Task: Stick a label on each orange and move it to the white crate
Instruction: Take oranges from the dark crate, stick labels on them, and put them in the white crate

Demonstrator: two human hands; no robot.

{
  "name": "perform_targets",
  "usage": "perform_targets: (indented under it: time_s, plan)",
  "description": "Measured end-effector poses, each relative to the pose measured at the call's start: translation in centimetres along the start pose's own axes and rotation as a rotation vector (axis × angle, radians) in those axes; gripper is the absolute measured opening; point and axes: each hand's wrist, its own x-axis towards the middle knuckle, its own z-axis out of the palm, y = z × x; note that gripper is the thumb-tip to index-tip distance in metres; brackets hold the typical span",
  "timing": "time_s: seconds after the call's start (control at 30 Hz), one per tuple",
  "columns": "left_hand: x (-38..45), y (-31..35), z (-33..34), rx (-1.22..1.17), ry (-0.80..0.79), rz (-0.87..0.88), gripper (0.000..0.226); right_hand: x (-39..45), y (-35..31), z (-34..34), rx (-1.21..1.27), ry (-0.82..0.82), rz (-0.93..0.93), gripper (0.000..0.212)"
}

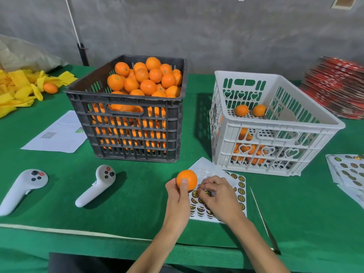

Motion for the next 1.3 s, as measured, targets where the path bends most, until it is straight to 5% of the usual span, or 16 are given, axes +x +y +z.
perform_targets:
  time_s: [0.2, 0.43, 0.63, 0.77, 0.9, 1.03, 1.17, 1.3]
  plan:
    - [-0.3, 0.2, 0.1, 0.039, 0.012, 0.010, 0.032, -0.3, -0.2, -0.1, -0.121, 0.042, -0.053, 0.019]
    - [-0.4, 0.3, 0.0, 0.038, 0.005, 0.018, 0.032, 0.2, -0.9, -1.3, 0.297, 0.229, 0.177, 0.018]
    - [-0.3, 2.8, 0.5, -0.011, 0.002, 0.063, 0.024, 0.7, -4.7, -2.4, -0.022, 0.394, -0.225, 0.013]
    - [0.5, 5.5, 0.6, -0.112, -0.025, 0.094, 0.032, 0.8, -6.0, -3.9, 0.071, 0.379, -0.302, 0.028]
    - [1.5, 8.7, 0.7, -0.238, -0.098, 0.167, 0.050, 1.8, -6.8, -6.1, -0.095, 0.353, -0.433, 0.052]
    - [2.7, 12.4, 1.3, -0.209, -0.165, 0.320, 0.055, 4.0, -7.6, -9.2, -0.216, 0.455, -0.454, 0.072]
    - [4.3, 16.9, 2.2, -0.140, -0.250, 0.385, 0.044, 7.0, -8.2, -12.3, -0.273, 0.624, -0.468, 0.064]
    - [6.2, 20.5, 1.7, -0.057, -0.263, 0.482, 0.028, 9.7, -6.7, -16.2, -0.332, 0.619, -0.327, 0.061]
